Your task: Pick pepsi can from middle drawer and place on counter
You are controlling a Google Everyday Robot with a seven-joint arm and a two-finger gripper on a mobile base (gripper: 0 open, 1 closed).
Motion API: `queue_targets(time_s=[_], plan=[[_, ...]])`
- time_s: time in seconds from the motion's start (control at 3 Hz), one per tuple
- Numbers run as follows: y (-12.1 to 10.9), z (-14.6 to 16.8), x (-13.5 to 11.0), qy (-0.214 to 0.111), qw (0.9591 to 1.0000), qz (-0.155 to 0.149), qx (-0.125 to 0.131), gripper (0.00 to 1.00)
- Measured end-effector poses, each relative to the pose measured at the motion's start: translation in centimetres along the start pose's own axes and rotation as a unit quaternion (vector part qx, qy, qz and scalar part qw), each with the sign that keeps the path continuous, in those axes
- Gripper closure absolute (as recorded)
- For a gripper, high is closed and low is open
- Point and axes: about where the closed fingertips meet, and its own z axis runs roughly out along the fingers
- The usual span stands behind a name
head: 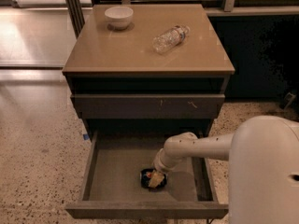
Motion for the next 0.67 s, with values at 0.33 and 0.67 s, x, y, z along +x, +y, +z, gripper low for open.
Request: queue_targets(time_s=[0.33,0.67], plan=[[0.2,-0.3,-0.2,-0.004,1.0,-0.004,0.001,1.0],[1.5,-3.3,-2.1,-0.036,0.9988,-0.033,0.01,1.0]])
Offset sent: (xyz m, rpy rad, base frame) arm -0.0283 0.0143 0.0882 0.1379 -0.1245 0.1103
